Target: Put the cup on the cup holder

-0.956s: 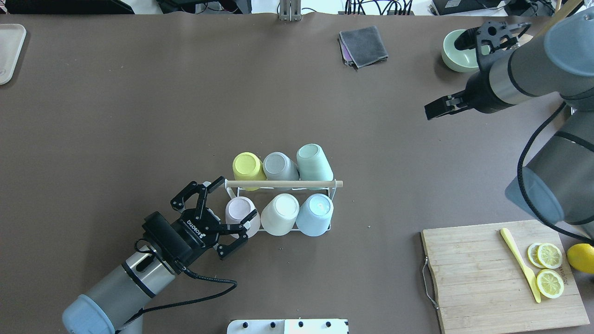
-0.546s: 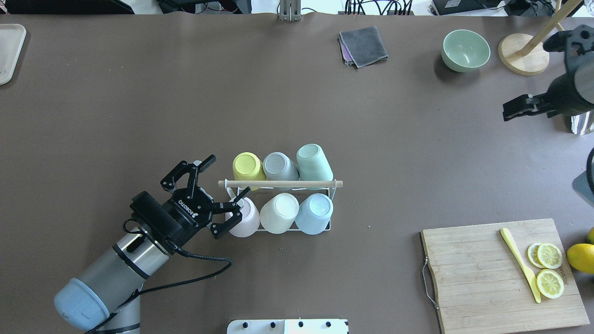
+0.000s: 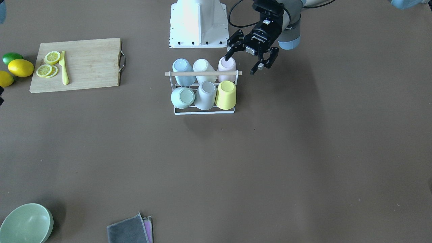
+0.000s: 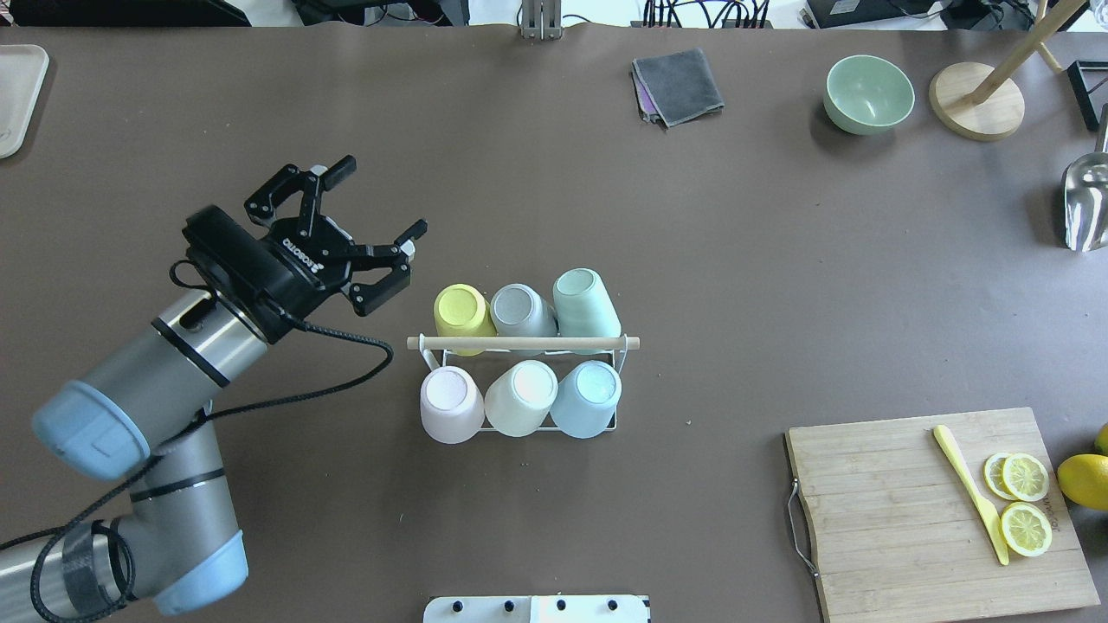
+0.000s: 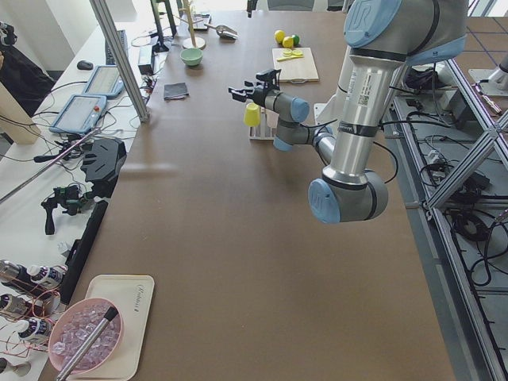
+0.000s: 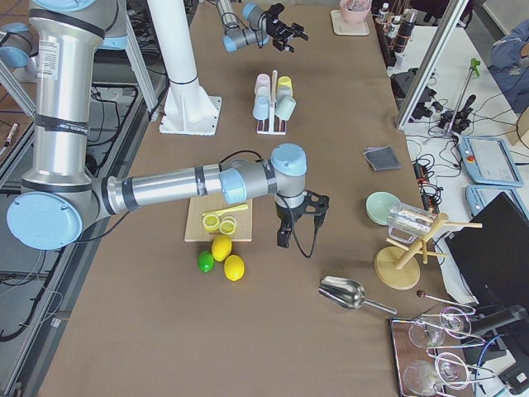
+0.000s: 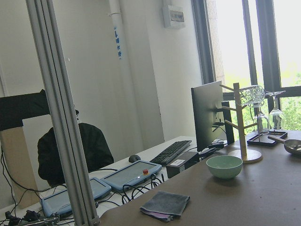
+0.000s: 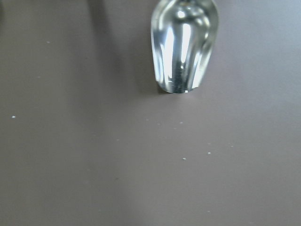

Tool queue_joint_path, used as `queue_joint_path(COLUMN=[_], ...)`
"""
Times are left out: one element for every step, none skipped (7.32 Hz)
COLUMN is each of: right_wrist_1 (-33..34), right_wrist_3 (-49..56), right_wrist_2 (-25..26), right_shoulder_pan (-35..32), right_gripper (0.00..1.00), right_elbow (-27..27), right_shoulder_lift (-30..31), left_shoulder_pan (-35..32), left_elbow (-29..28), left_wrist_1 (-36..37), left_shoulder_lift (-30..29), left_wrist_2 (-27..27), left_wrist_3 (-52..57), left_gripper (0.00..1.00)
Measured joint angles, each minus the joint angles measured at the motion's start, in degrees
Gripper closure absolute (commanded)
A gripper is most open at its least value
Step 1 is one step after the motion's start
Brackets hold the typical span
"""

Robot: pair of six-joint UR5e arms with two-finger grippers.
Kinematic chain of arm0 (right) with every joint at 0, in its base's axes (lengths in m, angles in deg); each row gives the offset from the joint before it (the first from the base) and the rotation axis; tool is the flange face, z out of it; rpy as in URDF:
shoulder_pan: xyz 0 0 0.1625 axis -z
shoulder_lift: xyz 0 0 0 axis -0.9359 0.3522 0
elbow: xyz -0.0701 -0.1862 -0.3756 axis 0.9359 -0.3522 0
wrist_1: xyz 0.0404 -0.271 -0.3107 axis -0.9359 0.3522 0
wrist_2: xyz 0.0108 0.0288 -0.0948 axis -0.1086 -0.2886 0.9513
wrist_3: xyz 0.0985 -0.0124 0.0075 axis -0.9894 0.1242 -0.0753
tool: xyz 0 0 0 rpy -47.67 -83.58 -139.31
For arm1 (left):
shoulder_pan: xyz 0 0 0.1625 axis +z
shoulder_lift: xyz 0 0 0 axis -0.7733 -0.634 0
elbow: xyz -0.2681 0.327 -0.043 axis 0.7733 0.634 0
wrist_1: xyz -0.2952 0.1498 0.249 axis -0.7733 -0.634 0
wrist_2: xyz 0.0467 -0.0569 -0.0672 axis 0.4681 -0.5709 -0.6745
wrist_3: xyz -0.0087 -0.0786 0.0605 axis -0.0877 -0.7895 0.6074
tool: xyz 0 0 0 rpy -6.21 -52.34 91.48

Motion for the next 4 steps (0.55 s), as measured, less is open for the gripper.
queue_joint_path(right_wrist_1=[-0.11,-0.21,-0.16,0.05], right_wrist_3=[10.04,20.12,28.13,33.10], right_wrist_2=[-0.72,-0.97,-1.16,-1.79], right_shoulder_pan=[-3.92,-7.03,-8.88,-9.79], right_gripper=[0.00,0.00,0.00,0.00], right_elbow=[-3.98,-7.56,-9.69,-10.38], right_shoulder_lift=[0.61,0.86,0.94,0.93], left_shoulder_pan=[-6.69,-14.03,-20.59,-25.15], left_elbow=[0.05,0.03,-0.03,0.00], left_wrist_1=[5.89,13.07,21.39,29.75], left_shoulder_lift=[1.69,3.26,4.37,5.01], left_wrist_2=[-6.58,-14.79,-23.42,-29.99], left_wrist_3=[-2.76,-4.10,-4.49,-4.61], left_gripper=[0.02,0.02,0.02,0.02])
